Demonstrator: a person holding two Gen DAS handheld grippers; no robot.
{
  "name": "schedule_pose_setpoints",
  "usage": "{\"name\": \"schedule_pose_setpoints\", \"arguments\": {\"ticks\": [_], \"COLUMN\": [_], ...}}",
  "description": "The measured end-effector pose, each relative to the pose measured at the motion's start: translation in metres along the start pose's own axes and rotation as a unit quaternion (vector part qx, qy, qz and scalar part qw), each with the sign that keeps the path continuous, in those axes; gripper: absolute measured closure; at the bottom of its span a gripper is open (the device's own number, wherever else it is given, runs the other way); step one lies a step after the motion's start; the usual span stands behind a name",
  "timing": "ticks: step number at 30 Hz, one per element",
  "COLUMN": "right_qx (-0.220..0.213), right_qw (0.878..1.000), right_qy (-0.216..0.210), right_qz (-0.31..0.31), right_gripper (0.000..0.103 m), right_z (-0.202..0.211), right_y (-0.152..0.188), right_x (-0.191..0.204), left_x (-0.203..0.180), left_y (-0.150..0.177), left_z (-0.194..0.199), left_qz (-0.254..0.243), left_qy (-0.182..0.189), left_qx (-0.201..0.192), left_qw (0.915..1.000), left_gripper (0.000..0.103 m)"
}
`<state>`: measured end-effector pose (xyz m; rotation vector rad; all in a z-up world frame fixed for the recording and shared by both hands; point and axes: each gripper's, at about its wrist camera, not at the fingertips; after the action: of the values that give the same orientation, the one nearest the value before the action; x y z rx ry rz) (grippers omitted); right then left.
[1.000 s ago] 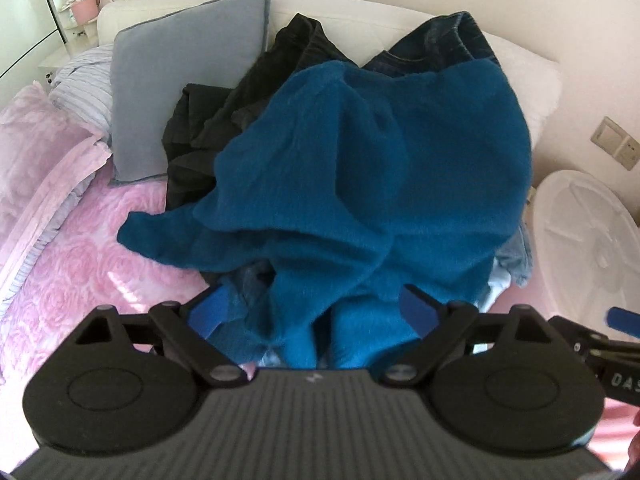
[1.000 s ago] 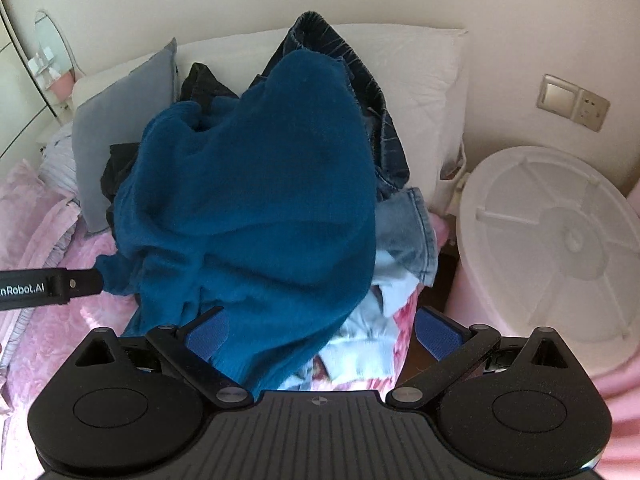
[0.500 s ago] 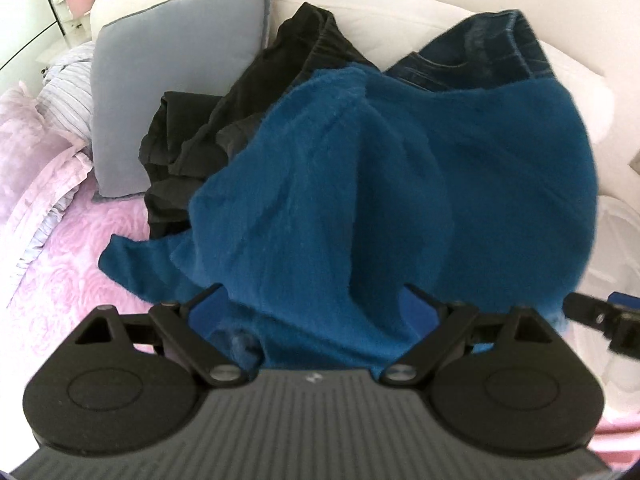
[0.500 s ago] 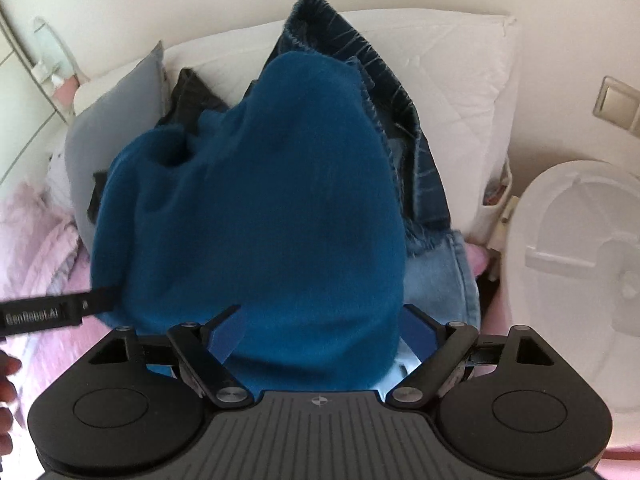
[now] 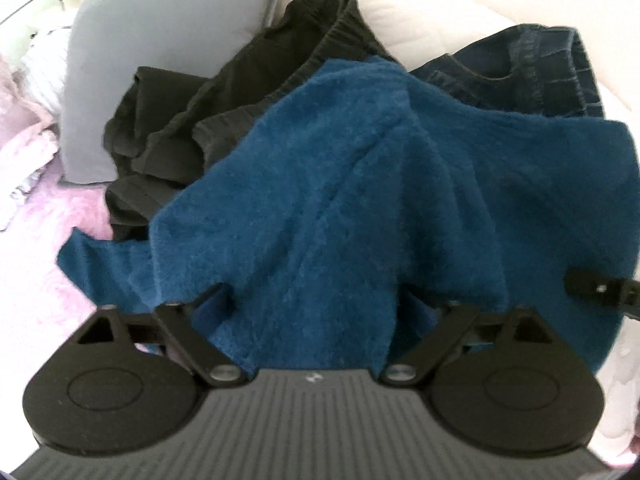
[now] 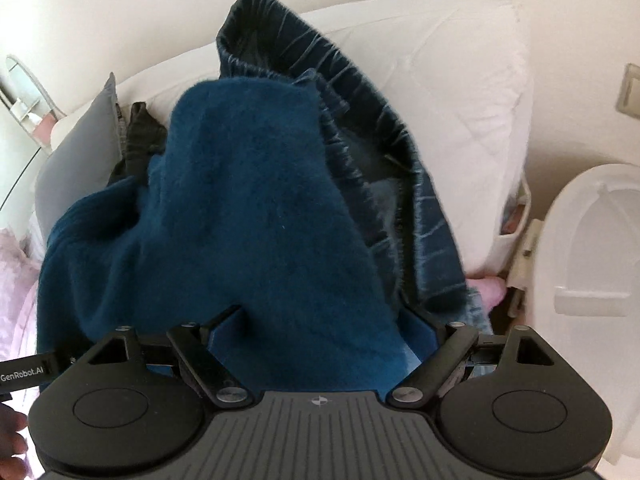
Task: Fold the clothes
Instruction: 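Grasp the teal sweater with the left gripper while the right gripper grasps it too, then lift the teal sweater off the pile with both grippers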
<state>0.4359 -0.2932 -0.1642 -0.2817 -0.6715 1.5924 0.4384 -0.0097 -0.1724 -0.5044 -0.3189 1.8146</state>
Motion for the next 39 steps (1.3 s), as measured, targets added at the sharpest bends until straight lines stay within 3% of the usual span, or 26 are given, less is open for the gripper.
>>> {"name": "schedule_pose_setpoints", "arguments": {"ticks": [1,2,5,6,7,9,15,19,22,26,29,34,39], "right_qx": [0.001,-0.004,0.000,-0.001,-0.001,-0.011,-0.047,-0.076,-0.096,-0.114,-0.129,-0.144,-0.161], "right_qw": [1.000,1.000,0.998,0.997,0.997,0.993,0.987,0.980,0.970,0.951,0.929,0.882,0.834], "right_qy": [-0.001,0.002,0.029,0.024,0.019,0.023,-0.018,-0.060,-0.099,-0.160,-0.210,-0.300,-0.390], "right_qz": [0.004,0.015,0.059,0.069,0.078,0.112,0.151,0.175,0.201,0.237,0.276,0.335,0.356], "right_gripper": [0.017,0.027,0.063,0.080,0.081,0.084,0.085,0.085,0.085,0.085,0.085,0.085,0.085], "right_z": [-0.003,-0.002,0.004,0.009,0.014,0.027,0.065,0.089,0.101,0.121,0.140,0.181,0.228], "right_y": [-0.001,-0.001,-0.004,-0.004,-0.004,-0.003,-0.005,-0.013,-0.016,-0.014,-0.006,0.028,0.072], "right_x": [0.001,0.004,0.016,0.021,0.026,0.041,0.072,0.104,0.140,0.197,0.247,0.346,0.436], "left_x": [0.001,0.002,0.006,0.008,0.010,0.015,0.045,0.079,0.120,0.174,0.216,0.284,0.334], "left_y": [0.000,0.000,0.001,0.002,0.004,0.007,0.017,0.024,0.043,0.069,0.100,0.171,0.232], "left_z": [0.001,0.002,0.011,0.015,0.021,0.034,0.077,0.116,0.155,0.207,0.252,0.349,0.473], "left_qz": [0.000,-0.003,-0.007,-0.008,-0.010,-0.015,0.006,0.052,0.102,0.168,0.217,0.274,0.283], "left_qy": [0.013,0.019,0.036,0.042,0.045,0.052,0.051,0.050,0.032,0.007,-0.018,-0.079,-0.150], "left_qx": [-0.001,-0.002,-0.010,-0.013,-0.019,-0.030,-0.070,-0.113,-0.152,-0.203,-0.243,-0.310,-0.371], "left_qw": [0.9999,0.9998,0.9993,0.9990,0.9988,0.9981,0.9962,0.9910,0.9827,0.9646,0.9451,0.9072,0.8717], "left_gripper": [0.036,0.039,0.059,0.069,0.082,0.093,0.093,0.093,0.094,0.094,0.094,0.094,0.094]}}
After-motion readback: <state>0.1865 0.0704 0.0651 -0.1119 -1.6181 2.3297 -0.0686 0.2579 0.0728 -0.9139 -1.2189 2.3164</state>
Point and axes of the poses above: each gripper's, at about its wrist camera, not at the fingertips, and z roughly against the way its jaws point, x to its left, y to its underside, and after that the axes turned 12 degrees about z, right-handed
